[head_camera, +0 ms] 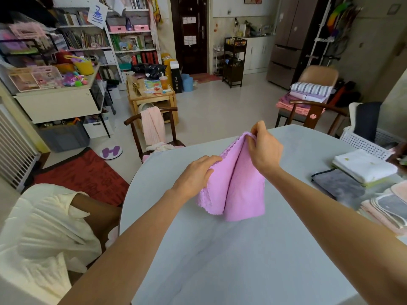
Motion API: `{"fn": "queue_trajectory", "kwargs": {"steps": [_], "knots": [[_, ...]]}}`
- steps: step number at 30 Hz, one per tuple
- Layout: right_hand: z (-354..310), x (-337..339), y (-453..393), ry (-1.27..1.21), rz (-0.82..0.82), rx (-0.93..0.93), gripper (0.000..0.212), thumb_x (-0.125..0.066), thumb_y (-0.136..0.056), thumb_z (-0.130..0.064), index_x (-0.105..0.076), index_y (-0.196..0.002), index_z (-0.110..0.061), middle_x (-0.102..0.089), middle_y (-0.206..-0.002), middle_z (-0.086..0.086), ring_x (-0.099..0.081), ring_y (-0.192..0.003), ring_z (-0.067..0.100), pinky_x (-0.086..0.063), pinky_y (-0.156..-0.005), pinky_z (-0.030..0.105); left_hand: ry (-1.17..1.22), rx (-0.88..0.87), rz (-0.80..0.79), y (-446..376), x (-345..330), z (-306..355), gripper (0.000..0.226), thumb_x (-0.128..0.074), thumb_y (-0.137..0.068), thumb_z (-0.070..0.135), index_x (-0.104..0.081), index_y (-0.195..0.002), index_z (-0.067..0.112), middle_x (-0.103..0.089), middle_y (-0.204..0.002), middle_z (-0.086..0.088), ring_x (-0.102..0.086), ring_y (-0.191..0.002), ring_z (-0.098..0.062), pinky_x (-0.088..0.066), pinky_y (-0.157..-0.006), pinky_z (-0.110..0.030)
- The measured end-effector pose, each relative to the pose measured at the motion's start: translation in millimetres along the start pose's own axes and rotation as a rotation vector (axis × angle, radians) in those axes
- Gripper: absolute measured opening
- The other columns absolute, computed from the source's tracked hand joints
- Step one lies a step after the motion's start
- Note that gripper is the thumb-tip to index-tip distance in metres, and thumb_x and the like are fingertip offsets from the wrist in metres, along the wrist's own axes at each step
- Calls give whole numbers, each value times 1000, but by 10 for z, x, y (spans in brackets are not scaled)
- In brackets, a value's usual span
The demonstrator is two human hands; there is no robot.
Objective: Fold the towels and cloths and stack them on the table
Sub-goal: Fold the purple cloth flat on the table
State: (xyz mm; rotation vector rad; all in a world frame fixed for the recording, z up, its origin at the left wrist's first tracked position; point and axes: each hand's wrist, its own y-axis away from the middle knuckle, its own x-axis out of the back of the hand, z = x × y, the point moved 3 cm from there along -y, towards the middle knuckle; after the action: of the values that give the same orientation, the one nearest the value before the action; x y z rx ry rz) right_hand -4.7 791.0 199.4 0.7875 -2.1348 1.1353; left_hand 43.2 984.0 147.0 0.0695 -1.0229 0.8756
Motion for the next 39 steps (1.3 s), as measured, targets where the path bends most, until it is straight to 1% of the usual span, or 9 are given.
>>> {"fn": "queue_trajectory", "kwargs": {"steps": [3, 9, 15, 20, 24, 28, 32, 36, 39], "knots": [[34, 0, 18, 13, 1, -7, 11, -45, -97, -23, -44, -97, -13, -56, -76, 4, -54, -72, 30, -32, -61, 32, -7, 21, 12, -1, -26, -3, 28, -53, -95, 4, -61, -121, 11, -61, -109, -4, -51, -73, -12, -45, -70, -18], [109, 20, 43, -22, 8, -27, 10, -45, -97, -22, -43, -96, -13, -57, -76, 4, -54, -70, 28, -35, -61, 32, 108, 310, -37, 48, -161, -162, 9, -60, -91, 5, -67, -85, 5, -66, -85, -15, -63, -48, -15, -41, -43, -12], [113, 53, 90, -35, 11, 7, 10, -44, -97, -21, -44, -96, -12, -57, -76, 4, -53, -67, 26, -37, -61, 32, 39, 422, -152, 60, -375, -212, 28, -59, -84, 5, -63, -58, -6, -62, -58, -21, -64, -45, -7, -57, -60, -32], [284, 129, 130, 43, 17, 12, 11, -45, -97, -22, -44, -97, -11, -53, -76, 0, -50, -67, 24, -34, -61, 31, 58, 522, -132, 68, -442, -239, 22, -57, -79, -2, -61, -57, -4, -59, -55, -15, -66, -52, -1, -47, -47, -15], [684, 183, 206, 171, -30, -41, 12, -45, -97, -23, -45, -97, -11, -55, -81, 4, -52, -72, 29, -33, -61, 32, 162, 620, 98, -64, -402, -271, 18, -65, -74, -4, -58, -63, 8, -64, -76, -10, -69, -81, -26, -57, -72, -33], [1035, 194, 286, 270, -103, -31, 16, -49, -96, -27, -51, -98, -11, -61, -88, 12, -55, -78, 34, -35, -60, 33, 104, 583, 157, -182, -383, -243, 17, -58, -81, -1, -61, -97, 6, -65, -88, -9, -61, -86, -23, -43, -72, -21], [1396, 210, 342, 335, -264, 77, 25, -61, -89, -34, -61, -102, -12, -62, -100, 5, -53, -98, 26, -38, -66, 32, -196, 379, -59, -359, -549, -157, 39, -59, -83, 9, -54, -122, 8, -60, -106, -12, -59, -98, -28, -48, -81, -33], [1720, 64, 381, 417, -513, -17, 21, -62, -86, -31, -65, -101, -17, -58, -108, 3, -54, -106, 24, -44, -74, 33, -343, 439, -210, -461, -721, -126, 8, -63, -83, 8, -65, -88, 2, -63, -104, -18, -62, -99, -34, -46, -76, -34], [1950, -110, 423, 576, -703, -148, 23, -52, -91, -25, -63, -109, -15, -62, -116, 6, -59, -107, 29, -45, -79, 32, -303, 535, -368, -527, -1020, -72, 29, -73, -82, 19, -64, -102, 0, -63, -112, -16, -61, -108, -30, -44, -82, -27]]}}
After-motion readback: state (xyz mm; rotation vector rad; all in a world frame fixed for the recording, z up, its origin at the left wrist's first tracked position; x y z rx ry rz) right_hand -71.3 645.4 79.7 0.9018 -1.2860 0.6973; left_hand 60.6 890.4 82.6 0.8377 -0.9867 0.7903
